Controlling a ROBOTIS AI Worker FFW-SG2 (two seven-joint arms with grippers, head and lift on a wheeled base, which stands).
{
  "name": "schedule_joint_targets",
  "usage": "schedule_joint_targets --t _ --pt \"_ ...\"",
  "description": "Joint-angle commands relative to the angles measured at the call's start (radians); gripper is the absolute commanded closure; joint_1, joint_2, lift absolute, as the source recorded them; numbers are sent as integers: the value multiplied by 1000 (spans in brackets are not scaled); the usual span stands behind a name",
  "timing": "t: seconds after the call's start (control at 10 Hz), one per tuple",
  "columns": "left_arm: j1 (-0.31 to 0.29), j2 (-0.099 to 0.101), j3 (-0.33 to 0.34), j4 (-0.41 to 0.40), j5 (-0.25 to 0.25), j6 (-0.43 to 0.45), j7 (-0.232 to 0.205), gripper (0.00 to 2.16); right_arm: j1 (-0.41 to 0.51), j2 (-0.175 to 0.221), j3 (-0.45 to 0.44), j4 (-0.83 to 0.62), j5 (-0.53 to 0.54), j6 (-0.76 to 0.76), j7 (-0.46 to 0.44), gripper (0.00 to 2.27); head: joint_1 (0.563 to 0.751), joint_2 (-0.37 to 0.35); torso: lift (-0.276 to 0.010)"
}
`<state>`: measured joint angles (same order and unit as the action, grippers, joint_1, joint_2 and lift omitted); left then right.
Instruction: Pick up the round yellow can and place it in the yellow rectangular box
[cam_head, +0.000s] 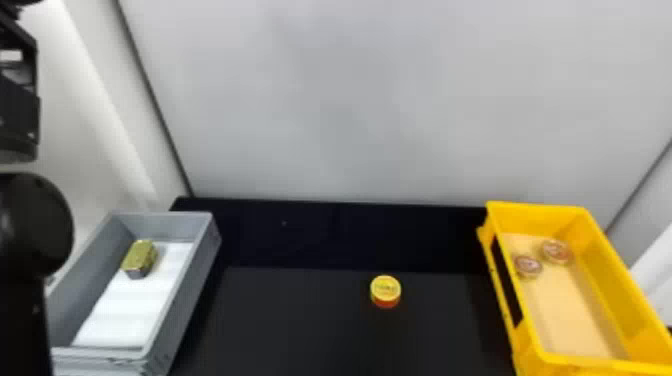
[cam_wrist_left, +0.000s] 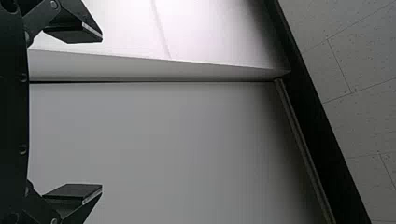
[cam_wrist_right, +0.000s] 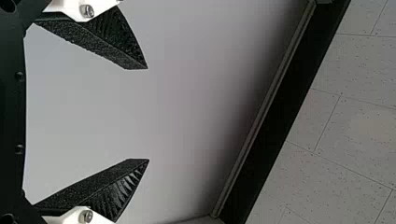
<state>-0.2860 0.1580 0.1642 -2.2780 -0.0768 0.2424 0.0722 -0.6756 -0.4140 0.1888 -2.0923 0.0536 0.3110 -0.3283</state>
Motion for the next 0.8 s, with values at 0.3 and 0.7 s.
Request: schedule_joint_targets --t 0.3,0.7 --pt "1 0 2 0 0 -3 1 140 4 0 -2 0 -1 1 -2 78 663 54 0" --pt "1 -3 0 -1 0 -3 3 140 2 43 -63 3 -221 400 -81 122 663 54 0"
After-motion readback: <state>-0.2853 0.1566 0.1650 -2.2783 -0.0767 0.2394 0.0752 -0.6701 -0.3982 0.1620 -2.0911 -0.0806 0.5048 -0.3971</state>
